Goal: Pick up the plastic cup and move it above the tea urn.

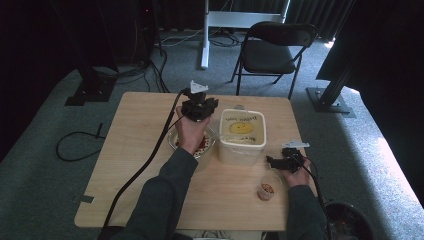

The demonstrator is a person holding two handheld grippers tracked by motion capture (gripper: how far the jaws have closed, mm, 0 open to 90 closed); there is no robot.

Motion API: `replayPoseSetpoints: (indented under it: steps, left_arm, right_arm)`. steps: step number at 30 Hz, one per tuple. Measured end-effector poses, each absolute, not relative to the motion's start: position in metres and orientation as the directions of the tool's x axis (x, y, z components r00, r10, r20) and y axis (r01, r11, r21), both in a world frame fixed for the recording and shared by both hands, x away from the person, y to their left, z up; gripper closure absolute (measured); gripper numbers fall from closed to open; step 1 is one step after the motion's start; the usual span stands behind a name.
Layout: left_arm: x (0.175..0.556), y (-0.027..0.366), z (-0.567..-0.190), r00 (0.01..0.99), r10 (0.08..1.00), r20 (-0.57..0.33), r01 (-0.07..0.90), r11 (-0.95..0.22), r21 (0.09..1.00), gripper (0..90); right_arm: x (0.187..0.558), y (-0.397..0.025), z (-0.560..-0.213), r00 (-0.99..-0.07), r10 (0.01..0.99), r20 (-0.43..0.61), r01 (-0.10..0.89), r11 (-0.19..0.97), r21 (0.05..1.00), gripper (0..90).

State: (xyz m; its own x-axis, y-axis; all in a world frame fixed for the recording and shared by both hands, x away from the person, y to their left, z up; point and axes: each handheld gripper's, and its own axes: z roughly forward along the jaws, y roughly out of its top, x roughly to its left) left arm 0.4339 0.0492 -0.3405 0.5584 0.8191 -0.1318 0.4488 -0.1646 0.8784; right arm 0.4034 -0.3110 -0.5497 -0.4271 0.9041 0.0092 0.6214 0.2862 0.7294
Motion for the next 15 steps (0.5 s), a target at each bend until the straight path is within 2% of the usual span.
replayPoseSetpoints:
  steps: [2,4,6,7,9,15]
  left_arm:
    - [0.434,0.043,-0.340,0.600,0.791,-0.114,0.430,-0.199,0.880,77.1]
    - [0.430,0.033,-0.336,0.621,0.781,-0.076,0.391,-0.224,0.893,61.3]
    - [0.427,0.033,-0.332,0.633,0.769,-0.091,0.371,-0.198,0.907,54.7]
    - [0.426,0.031,-0.330,0.628,0.775,-0.071,0.366,-0.214,0.906,52.0]
    - [0.425,0.029,-0.328,0.630,0.775,-0.052,0.360,-0.232,0.904,49.0]
    - [0.424,0.033,-0.325,0.636,0.769,-0.061,0.359,-0.225,0.906,47.7]
  right_arm:
    - [0.403,-0.311,-0.550,-0.427,0.904,0.009,0.621,0.286,0.730,16.1]
    - [0.403,-0.311,-0.550,-0.427,0.904,0.009,0.621,0.286,0.729,16.2]
    - [0.403,-0.311,-0.550,-0.427,0.904,0.009,0.622,0.286,0.729,16.1]
    - [0.403,-0.311,-0.550,-0.427,0.904,0.009,0.622,0.286,0.729,16.2]
    - [0.403,-0.311,-0.550,-0.427,0.904,0.010,0.623,0.286,0.729,16.1]
    - [0.403,-0.311,-0.550,-0.427,0.904,0.010,0.623,0.286,0.728,16.1]
